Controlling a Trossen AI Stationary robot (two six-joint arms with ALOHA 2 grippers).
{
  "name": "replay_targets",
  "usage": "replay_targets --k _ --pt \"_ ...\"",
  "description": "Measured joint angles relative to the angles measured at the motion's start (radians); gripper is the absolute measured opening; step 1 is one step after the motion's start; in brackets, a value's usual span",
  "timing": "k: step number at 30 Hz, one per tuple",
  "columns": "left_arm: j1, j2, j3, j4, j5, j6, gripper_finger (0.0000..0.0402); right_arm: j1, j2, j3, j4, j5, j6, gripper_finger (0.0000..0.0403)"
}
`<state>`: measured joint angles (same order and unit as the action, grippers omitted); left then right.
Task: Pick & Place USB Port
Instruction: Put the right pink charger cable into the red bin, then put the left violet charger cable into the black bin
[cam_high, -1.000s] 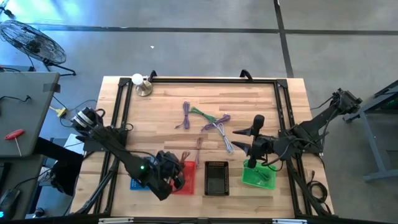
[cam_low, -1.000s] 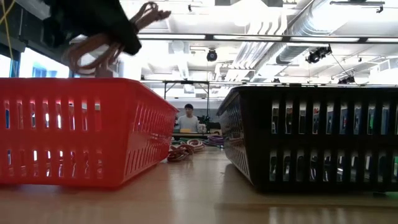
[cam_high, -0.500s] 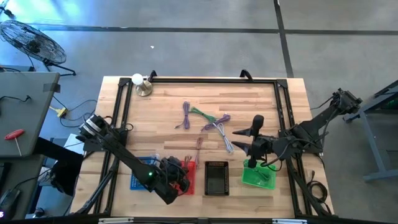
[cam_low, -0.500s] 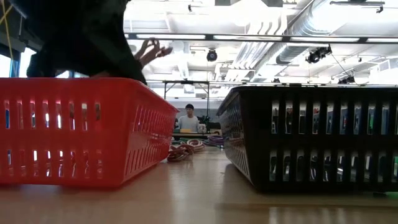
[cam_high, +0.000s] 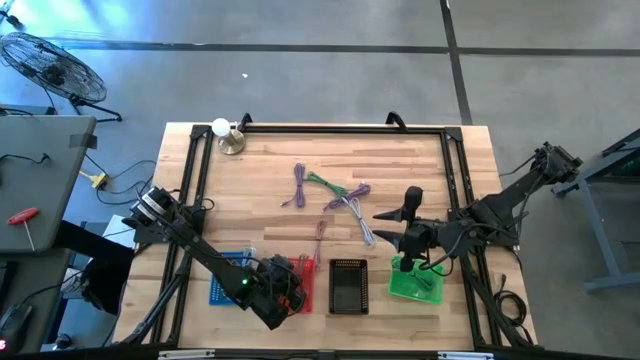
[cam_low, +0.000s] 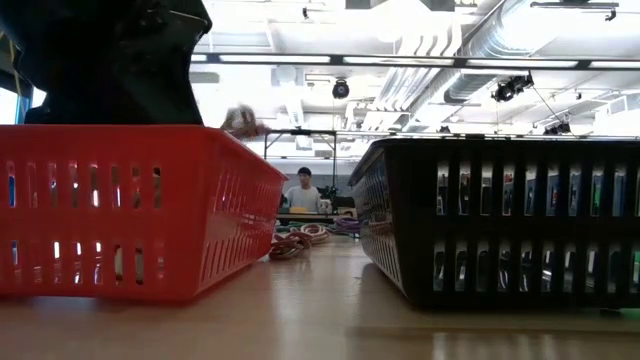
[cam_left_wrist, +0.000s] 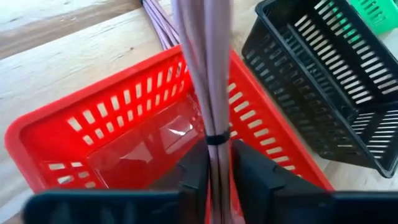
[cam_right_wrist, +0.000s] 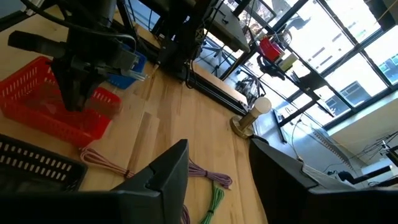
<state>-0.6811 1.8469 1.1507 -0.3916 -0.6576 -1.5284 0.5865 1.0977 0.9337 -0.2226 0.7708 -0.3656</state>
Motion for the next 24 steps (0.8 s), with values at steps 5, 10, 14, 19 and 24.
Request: replay_targets --k 5,10,14,19,24 --pt "0.000 0.000 0.000 -0.001 0.002 0.000 0.0117 0.000 0.000 0.000 0.001 0.000 0.002 0.0160" --pt "0.000 -0.016 0.000 -0.012 -0.024 0.004 0.0152 0.000 0.000 0.000 0.001 0.000 0.002 0.0157" --pt "0.000 -0.070 0.000 -0.024 -0.102 0.034 0.0162 0.000 0.000 0.000 0.001 0.000 0.002 0.0156" --pt "0.007 -0.181 0.011 -0.049 -0.255 0.183 0.0162 0.000 0.000 0.000 0.001 0.000 -0.001 0.0154" --pt "0.054 -0.273 0.053 -0.105 -0.351 0.488 0.0162 0.000 0.000 0.000 0.001 0.000 -0.001 0.0154"
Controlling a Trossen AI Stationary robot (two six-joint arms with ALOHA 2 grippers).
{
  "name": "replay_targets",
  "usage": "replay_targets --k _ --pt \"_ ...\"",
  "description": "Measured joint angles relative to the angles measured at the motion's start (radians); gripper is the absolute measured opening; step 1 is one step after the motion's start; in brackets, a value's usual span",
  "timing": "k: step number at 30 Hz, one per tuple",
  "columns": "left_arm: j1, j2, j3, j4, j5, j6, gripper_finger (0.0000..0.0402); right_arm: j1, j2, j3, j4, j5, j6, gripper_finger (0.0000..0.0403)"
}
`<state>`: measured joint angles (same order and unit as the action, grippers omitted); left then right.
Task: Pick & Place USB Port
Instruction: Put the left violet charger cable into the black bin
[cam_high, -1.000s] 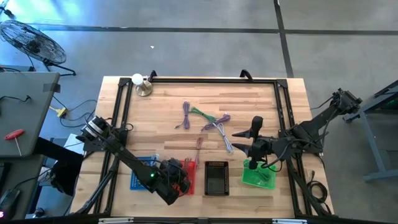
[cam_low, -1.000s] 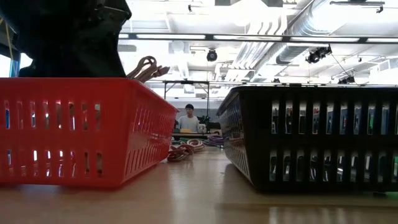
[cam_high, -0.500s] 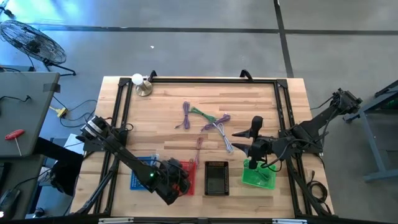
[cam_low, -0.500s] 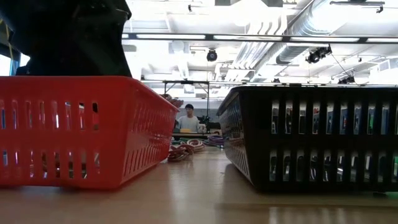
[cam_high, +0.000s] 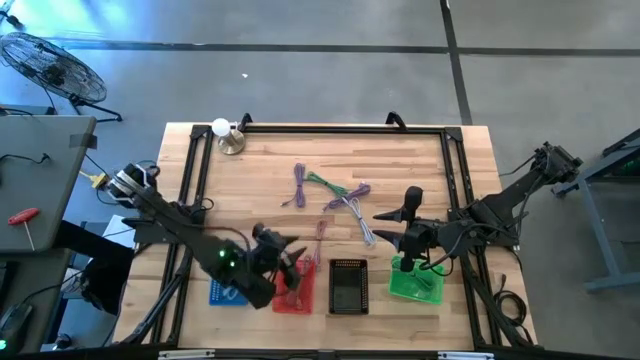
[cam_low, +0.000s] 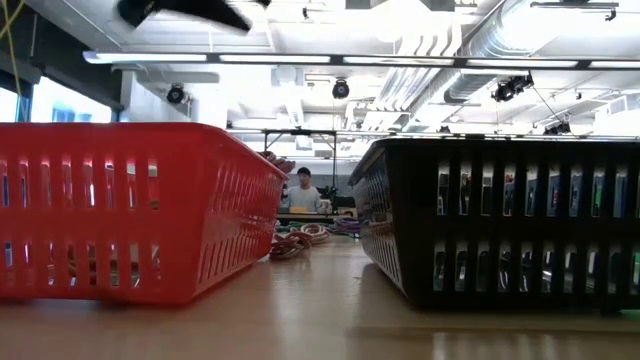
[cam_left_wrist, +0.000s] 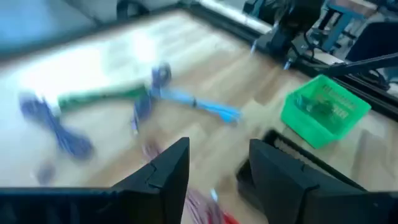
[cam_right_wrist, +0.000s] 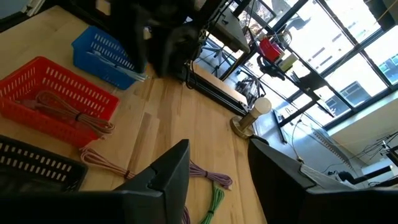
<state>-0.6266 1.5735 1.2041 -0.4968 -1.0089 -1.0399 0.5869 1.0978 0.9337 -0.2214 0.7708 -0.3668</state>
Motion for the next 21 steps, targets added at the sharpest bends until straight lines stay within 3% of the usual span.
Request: replay_targets --k 5,9,13,17,21 --pt "0.104 -0.050 0.020 -0.001 -0.022 0.333 0.0162 0.000 0.000 0.000 -0.008 0.000 0.000 0.0153" --pt "0.224 -0.069 0.020 -0.002 -0.029 0.382 0.0162 0.000 0.000 0.000 -0.012 0.000 0.000 0.0154" --pt "0.383 -0.068 0.019 -0.033 0.124 0.284 0.0162 0.000 0.000 0.000 -0.028 0.000 0.002 0.0153" --pt "0.566 -0.067 0.019 -0.199 0.339 0.117 0.0162 0.000 0.000 0.000 -0.035 0.000 0.009 0.0154" --pt "0.714 -0.067 0.019 -0.434 0.382 -0.005 0.0162 0.000 0.000 0.000 -0.052 0.000 0.033 0.0154"
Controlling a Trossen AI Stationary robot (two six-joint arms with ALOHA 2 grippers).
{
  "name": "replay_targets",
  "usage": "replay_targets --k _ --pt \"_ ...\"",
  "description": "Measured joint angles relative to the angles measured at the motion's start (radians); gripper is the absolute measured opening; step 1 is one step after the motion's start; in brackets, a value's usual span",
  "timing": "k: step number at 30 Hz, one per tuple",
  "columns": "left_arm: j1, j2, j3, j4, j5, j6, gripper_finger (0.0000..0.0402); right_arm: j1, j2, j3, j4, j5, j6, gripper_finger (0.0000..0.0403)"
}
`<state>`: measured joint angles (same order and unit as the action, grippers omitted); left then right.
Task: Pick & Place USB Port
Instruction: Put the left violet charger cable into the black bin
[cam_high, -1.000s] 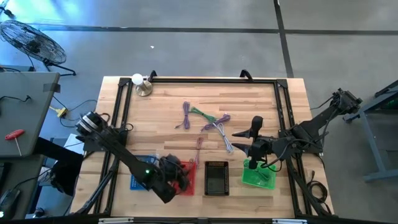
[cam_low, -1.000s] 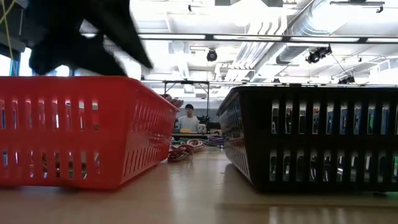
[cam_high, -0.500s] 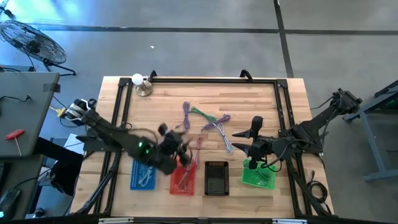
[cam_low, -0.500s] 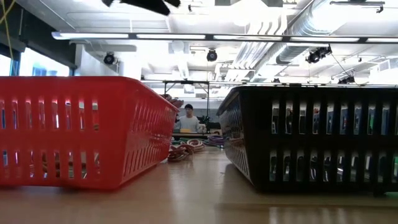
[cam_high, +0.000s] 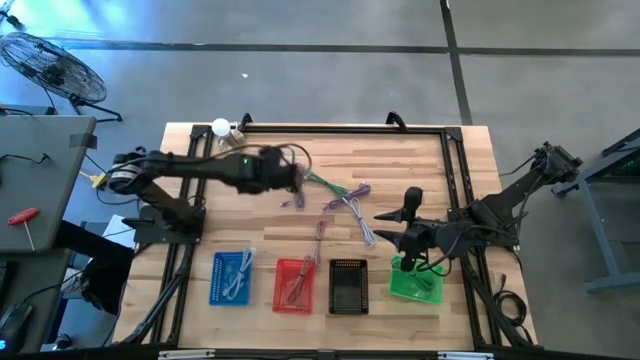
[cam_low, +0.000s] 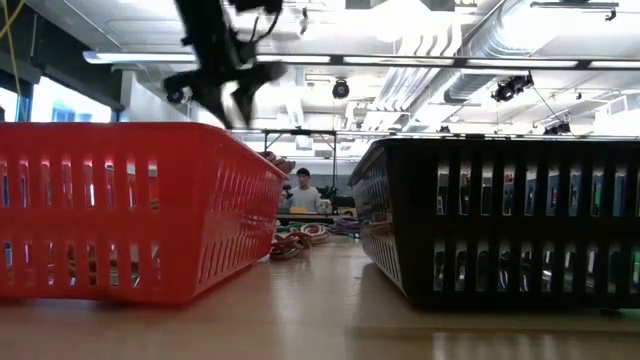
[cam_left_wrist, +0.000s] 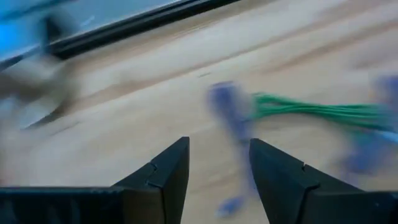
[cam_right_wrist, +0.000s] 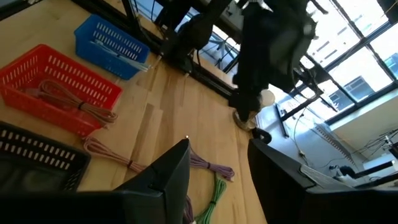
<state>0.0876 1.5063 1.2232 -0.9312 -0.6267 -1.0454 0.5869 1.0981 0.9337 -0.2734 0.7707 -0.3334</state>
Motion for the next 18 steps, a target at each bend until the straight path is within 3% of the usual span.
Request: replay_targets --k 4,13,18 --pt "0.109 0.000 -0.004 -0.069 0.130 -0.108 0.0162 0.000 0.000 0.000 -0.040 0.000 0.035 0.0153" --pt "0.176 0.066 -0.067 0.226 0.268 0.008 0.0162 0.000 0.000 0.000 -0.052 -0.026 0.069 0.0154" --pt "0.174 0.167 -0.073 0.262 0.318 0.021 0.0162 0.000 0.000 0.000 -0.059 -0.077 0.094 0.0154"
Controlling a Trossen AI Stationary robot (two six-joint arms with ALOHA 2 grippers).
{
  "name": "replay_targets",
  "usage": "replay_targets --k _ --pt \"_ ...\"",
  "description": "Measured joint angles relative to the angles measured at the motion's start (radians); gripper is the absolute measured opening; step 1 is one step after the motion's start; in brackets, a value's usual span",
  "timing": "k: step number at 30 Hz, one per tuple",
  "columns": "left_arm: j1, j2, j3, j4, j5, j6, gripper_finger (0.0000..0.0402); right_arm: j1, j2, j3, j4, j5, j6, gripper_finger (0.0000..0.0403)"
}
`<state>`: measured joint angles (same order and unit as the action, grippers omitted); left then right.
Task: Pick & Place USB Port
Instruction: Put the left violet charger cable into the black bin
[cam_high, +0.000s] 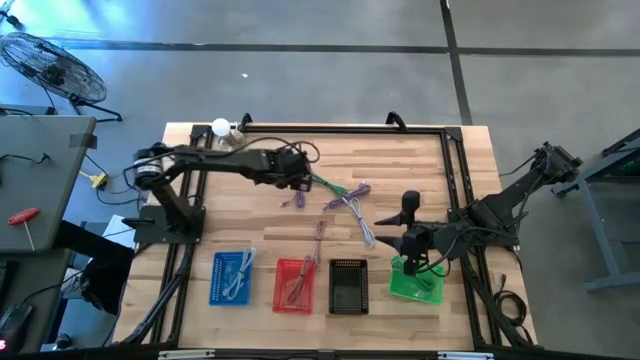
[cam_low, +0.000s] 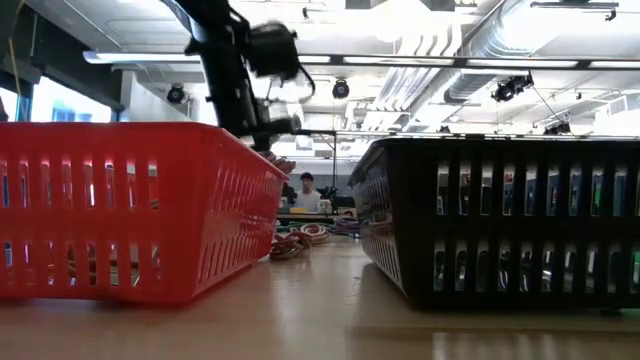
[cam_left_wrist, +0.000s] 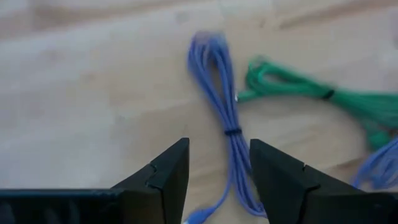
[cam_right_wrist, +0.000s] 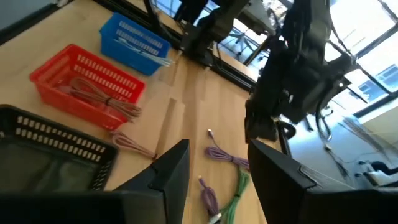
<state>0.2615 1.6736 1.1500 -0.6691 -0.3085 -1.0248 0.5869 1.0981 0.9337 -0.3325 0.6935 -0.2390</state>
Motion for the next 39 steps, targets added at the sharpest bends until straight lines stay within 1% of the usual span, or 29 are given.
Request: replay_targets --k 4,13,20,23,25,27,28,29,32,34,39 --pt "0.000 0.072 0.000 0.033 0.034 -0.001 0.0162 0.000 0.000 0.000 0.000 -0.022 0.017 0.0154" --pt "0.001 0.161 0.001 0.138 0.112 -0.001 0.0162 0.000 0.000 0.000 -0.012 -0.062 0.056 0.0154" --pt "0.001 0.201 0.002 0.151 0.103 0.006 0.0159 0.000 0.000 0.000 -0.027 -0.076 0.059 0.0154" --pt "0.000 0.205 0.003 0.143 0.082 0.043 0.0127 0.000 0.000 0.000 -0.027 -0.076 0.059 0.0154" --pt "0.000 0.206 0.003 0.135 0.069 0.089 0.0087 0.000 0.000 0.000 -0.027 -0.076 0.059 0.0153" --pt "0.000 0.206 0.003 0.136 0.065 0.147 0.0037 0.000 0.000 0.000 -0.027 -0.076 0.060 0.0153" --pt "0.000 0.206 0.003 0.141 0.059 0.170 0.0023 0.000 0.000 0.000 -0.028 -0.076 0.060 0.0154" --pt "0.000 0.207 0.003 0.149 0.047 0.183 0.0018 0.000 0.000 0.000 -0.028 -0.076 0.060 0.0154" --pt "0.000 0.208 0.003 0.145 0.022 0.204 0.0023 0.000 0.000 0.000 -0.032 -0.080 0.061 0.0154" --pt "-0.001 0.206 0.002 0.124 -0.021 0.217 0.0013 0.000 0.000 0.000 -0.035 -0.087 0.071 0.0154" --pt "-0.009 0.138 -0.002 0.095 -0.086 0.236 0.0011 0.002 0.000 0.000 -0.040 -0.100 0.079 0.0153"
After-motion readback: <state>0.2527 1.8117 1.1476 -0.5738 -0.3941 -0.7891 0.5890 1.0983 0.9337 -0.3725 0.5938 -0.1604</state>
